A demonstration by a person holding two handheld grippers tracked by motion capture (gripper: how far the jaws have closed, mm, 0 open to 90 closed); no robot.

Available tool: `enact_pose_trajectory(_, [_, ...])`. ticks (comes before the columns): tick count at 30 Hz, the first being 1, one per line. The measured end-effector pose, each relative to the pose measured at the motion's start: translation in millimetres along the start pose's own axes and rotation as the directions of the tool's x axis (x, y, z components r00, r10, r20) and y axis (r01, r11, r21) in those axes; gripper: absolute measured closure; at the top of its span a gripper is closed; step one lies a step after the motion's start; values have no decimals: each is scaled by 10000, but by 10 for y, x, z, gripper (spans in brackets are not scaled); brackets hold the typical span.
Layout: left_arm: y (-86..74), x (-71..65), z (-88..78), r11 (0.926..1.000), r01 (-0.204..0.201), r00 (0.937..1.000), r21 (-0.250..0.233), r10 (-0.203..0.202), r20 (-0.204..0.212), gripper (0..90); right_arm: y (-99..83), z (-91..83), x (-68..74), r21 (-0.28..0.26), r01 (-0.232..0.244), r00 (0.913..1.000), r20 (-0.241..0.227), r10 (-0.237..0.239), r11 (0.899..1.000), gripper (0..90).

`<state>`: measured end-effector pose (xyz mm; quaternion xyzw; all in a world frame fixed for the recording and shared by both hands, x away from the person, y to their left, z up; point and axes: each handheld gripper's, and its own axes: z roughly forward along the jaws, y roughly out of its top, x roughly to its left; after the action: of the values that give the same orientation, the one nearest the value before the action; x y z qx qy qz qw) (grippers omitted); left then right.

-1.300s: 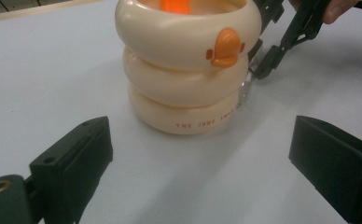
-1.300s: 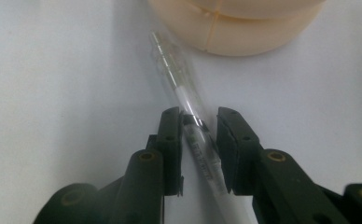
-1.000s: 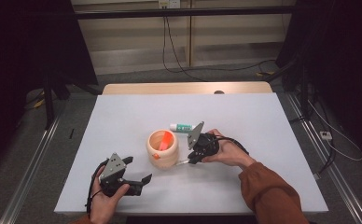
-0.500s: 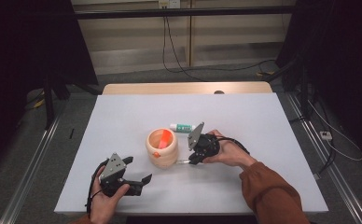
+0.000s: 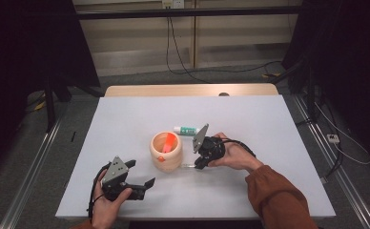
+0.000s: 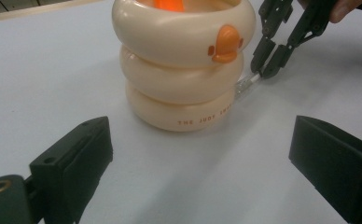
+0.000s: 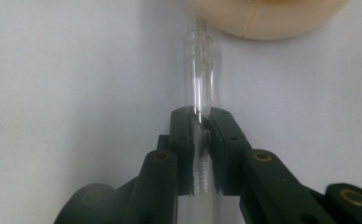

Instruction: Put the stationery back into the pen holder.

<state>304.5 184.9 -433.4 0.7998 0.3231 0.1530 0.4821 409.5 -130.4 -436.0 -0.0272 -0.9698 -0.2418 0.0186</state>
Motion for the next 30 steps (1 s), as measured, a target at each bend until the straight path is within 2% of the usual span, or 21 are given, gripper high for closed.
enact_pose_trajectory(4, [3,-3,-2,10000,-58,10000,22,59,-21,60,-11,-15,33,62,-54,9999,-96,54,10000,809])
enact_pose_trajectory(5, [3,-4,-3,10000,-38,10000,12,38,-15,59,-16,-18,35,48,53,10000,-42,-53,10000,809])
enact_pose_trajectory(9, [3,-12,-4,10000,21,10000,-12,-21,3,59,-24,-56,82,-52,-85,9999,-120,84,10000,809])
enact_pose_trajectory(16, [36,-77,-25,9992,-363,9992,-134,365,146,59,-87,-171,193,-539,-345,9993,-148,337,9979,809])
enact_pose_trajectory(21, [68,-150,-8,9968,-792,9962,-89,795,348,56,-142,-264,254,-833,-710,9973,-238,692,9940,809])
enact_pose_trajectory(23, [86,-193,1,9950,-993,9942,-107,997,392,54,-139,-306,282,-802,-742,9972,-116,735,9940,809])
enact_pose_trajectory(27, [137,-287,33,9886,-1497,9878,-133,1502,416,52,-108,-393,357,-867,-756,9971,-71,753,9934,809])
enact_pose_trajectory(30, [171,-353,65,9811,-1932,9803,-52,1933,416,53,-91,-435,418,-858,-934,9956,-125,927,9919,809])
